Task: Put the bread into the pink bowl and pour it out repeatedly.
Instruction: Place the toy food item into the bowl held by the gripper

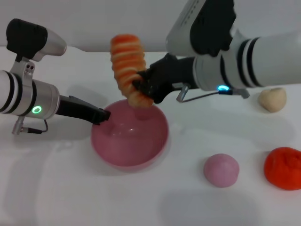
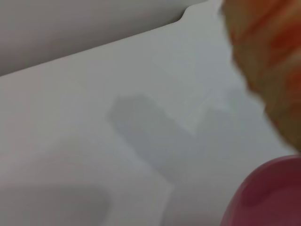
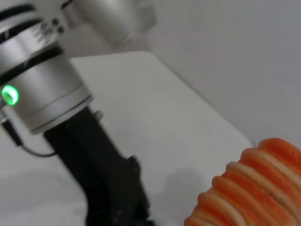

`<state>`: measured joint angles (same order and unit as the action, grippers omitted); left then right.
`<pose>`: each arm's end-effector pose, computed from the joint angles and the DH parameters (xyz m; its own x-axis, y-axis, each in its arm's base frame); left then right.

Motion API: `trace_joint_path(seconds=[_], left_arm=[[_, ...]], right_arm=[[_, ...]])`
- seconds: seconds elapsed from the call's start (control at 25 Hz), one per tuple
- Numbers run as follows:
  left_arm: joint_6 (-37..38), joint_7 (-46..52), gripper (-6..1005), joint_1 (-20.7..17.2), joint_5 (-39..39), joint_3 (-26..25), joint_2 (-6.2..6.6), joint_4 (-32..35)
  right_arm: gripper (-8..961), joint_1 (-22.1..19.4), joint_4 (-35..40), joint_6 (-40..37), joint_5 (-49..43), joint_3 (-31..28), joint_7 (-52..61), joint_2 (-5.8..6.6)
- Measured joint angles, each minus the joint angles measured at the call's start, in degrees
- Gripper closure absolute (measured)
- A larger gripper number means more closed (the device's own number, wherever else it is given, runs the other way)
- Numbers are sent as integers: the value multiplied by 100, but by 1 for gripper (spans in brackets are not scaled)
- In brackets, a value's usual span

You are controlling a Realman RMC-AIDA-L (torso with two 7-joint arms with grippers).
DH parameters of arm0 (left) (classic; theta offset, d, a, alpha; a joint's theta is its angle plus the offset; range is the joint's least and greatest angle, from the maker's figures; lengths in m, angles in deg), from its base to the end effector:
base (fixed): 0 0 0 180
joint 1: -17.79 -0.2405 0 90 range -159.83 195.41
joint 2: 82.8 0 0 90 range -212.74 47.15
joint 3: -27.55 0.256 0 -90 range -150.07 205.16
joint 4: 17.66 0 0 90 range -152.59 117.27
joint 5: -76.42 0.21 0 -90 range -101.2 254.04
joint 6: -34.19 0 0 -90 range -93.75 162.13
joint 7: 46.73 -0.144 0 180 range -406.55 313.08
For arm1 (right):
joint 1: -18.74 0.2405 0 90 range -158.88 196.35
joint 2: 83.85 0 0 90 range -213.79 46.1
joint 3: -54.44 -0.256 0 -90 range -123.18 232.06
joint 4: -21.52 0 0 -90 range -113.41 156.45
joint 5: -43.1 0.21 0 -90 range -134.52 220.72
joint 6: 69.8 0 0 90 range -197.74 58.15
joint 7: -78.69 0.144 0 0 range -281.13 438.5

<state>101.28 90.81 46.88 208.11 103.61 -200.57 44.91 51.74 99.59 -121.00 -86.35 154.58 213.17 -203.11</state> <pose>-0.2294 0.3721 -0.0158 0.7003 0.7006 0.1370 0.6900 -0.6151 -0.3816 0.0874 0.3660 -0.0663 0.9760 -0.1706 -0.1351 -0.2126 -0.8802 -0.4243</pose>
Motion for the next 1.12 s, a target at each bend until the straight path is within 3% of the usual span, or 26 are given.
trace_joint_path(seconds=[0.44, 0.56, 0.76, 1.12], left_arm=[[-50, -51, 953, 223, -111, -49, 17, 3], [-118, -67, 953, 288, -85, -160, 21, -25], [-190, -76, 953, 328, -77, -320, 30, -42], [-407, -78, 953, 335, -69, -428, 48, -61]], right_arm=[[817, 165, -307, 274, 37, 858, 0, 10], [750, 191, -309, 266, 37, 953, -1, 16], [546, 171, -303, 264, 37, 958, -3, 15], [386, 89, 88, 235, 41, 971, -7, 9]])
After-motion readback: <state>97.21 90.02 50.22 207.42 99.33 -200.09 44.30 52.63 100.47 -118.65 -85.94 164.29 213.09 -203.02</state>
